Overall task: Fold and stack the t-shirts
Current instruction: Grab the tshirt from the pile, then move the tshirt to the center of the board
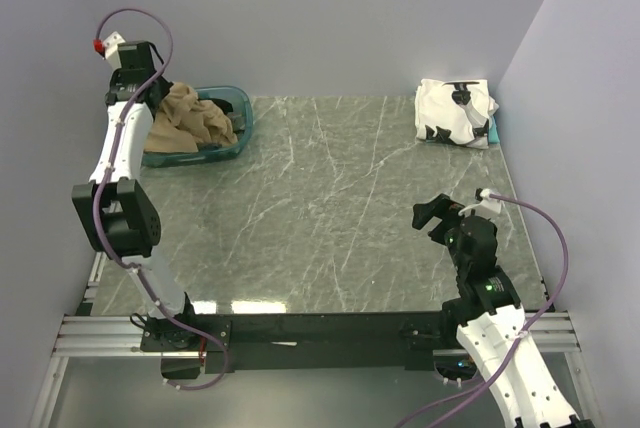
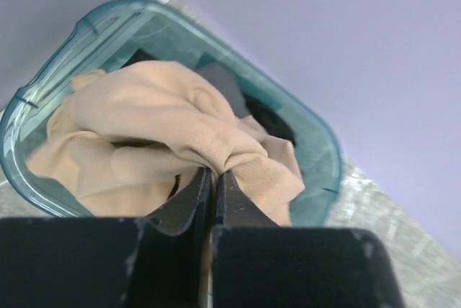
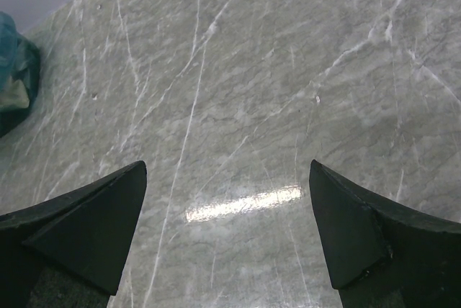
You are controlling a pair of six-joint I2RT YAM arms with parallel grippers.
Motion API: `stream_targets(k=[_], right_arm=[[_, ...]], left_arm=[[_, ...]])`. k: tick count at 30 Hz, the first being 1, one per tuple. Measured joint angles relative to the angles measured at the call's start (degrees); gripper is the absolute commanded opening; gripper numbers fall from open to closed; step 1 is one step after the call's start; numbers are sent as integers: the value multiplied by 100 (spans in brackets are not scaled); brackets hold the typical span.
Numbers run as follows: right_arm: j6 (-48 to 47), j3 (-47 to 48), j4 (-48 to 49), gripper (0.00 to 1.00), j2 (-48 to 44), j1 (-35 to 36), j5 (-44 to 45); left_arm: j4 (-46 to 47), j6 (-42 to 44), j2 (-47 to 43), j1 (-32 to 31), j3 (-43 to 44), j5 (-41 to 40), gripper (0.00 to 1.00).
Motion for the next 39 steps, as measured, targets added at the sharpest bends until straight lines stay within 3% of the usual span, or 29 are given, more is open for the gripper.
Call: stream_targets(k=[9,13,25,30,39], right_arm=[[0,0,2,100,-42,0,-22],[0,0,2,100,-42,0,-22],[0,0,2,100,-140,0,-39],[0,0,2,100,-144,0,-44],[2,0,2,100,-153,0,-52]], left_arm=[[63,26,-457,0,39,221,6],[76,68,-492,0,74,321,13],[361,114,-1252,-11,361,717,11],[601,109,-1692,-68,361,866,3],[942,133,-2297,-544,431,1097,1]])
